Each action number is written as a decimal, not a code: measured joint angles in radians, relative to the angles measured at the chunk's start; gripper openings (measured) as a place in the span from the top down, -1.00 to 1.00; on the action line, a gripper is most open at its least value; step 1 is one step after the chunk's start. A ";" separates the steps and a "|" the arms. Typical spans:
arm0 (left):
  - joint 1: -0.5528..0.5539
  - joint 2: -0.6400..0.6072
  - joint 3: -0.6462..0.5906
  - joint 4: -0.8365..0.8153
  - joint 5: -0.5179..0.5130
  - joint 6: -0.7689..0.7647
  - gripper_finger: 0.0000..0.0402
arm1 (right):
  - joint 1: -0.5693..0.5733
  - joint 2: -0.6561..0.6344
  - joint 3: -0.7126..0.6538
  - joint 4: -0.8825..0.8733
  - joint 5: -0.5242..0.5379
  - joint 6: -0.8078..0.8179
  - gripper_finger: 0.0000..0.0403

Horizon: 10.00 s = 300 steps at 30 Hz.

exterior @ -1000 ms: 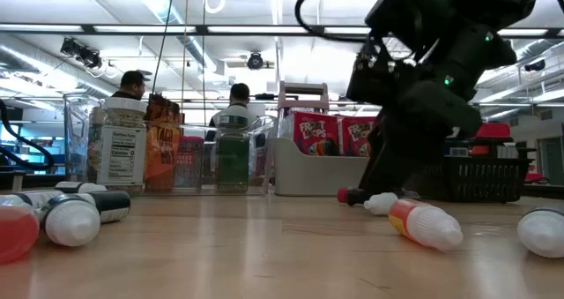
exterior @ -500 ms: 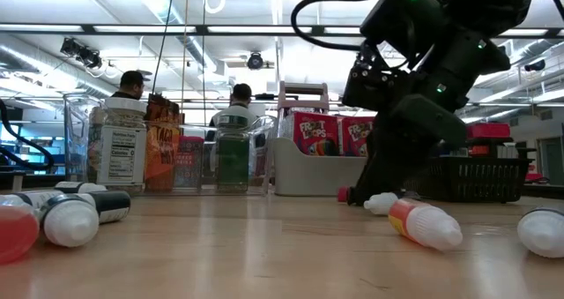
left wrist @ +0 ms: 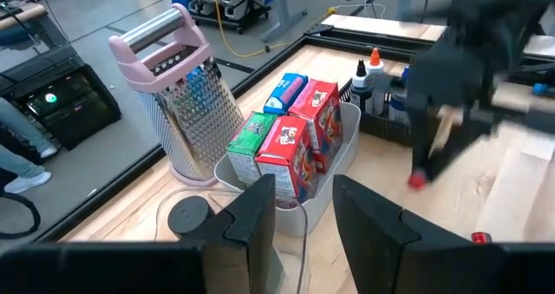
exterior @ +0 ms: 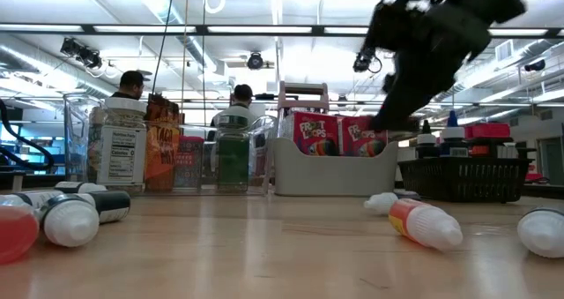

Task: Pick & Place Kitchen Items
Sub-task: Put the top small red food coloring bottle into the black basket, then put the small blue food coloring bottle into the black basket, then put the top small green food coloring bottle into the black basket

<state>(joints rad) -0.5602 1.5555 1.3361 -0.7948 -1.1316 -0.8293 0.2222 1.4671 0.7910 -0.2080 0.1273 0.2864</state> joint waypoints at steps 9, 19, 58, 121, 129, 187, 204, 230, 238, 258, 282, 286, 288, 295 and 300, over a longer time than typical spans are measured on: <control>0.000 0.000 0.000 0.000 0.006 0.000 0.37 | 0.033 -0.312 0.000 -0.494 0.183 0.199 0.73; 0.000 0.000 0.000 0.000 0.030 0.000 0.37 | 0.089 -0.403 -0.085 -0.717 0.187 0.308 0.67; 0.000 0.000 0.000 0.000 0.034 -0.001 0.37 | 0.090 -0.403 -0.148 -0.578 -0.140 0.307 -0.01; 0.006 0.000 0.000 0.001 0.019 0.067 0.37 | 0.492 -0.284 -0.442 -0.427 -0.557 1.664 -0.01; 0.038 0.000 0.000 0.001 0.003 0.087 0.37 | 0.492 -0.284 -0.444 -0.432 -0.535 1.625 -0.01; 0.076 0.000 0.000 0.054 0.290 0.229 0.37 | 0.156 -0.285 -0.044 -0.836 0.354 0.730 0.70; 0.076 0.000 0.000 0.054 0.370 0.392 0.37 | 0.119 -0.286 -0.127 -0.609 0.353 0.515 0.63; 0.077 0.000 0.000 0.167 0.385 0.306 0.37 | 0.036 -0.287 0.126 -0.994 0.300 0.392 -0.02; 0.076 0.023 0.001 0.164 0.565 0.256 0.37 | 0.039 -0.288 0.229 -0.880 0.353 0.278 -0.02; -0.020 0.102 -0.028 -0.177 0.825 -0.094 0.37 | 0.043 -0.281 0.204 -0.100 0.248 -0.382 -0.02; 0.034 0.131 -0.279 -0.184 0.803 -0.049 -0.26 | 0.042 -0.280 0.204 -0.092 0.249 -0.426 -0.02; 0.058 0.131 -0.306 -0.211 0.802 -0.049 -0.27 | 0.042 -0.280 0.204 -0.092 0.248 -0.426 -0.02; 0.073 0.131 -0.312 -0.230 0.798 -0.044 -0.27 | 0.042 -0.280 0.204 -0.092 0.248 -0.426 -0.02; 0.136 0.131 -0.314 -0.298 0.771 -0.022 -0.27 | 0.042 -0.280 0.204 -0.092 0.248 -0.424 -0.02; 0.157 0.131 -0.314 -0.253 0.862 0.005 -0.26 | 0.042 -0.280 0.203 -0.092 0.247 -0.395 -0.02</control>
<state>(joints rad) -0.4029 1.6867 1.0225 -1.0476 -0.2701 -0.8240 0.2642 1.1873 0.9943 -0.3004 0.3748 -0.1089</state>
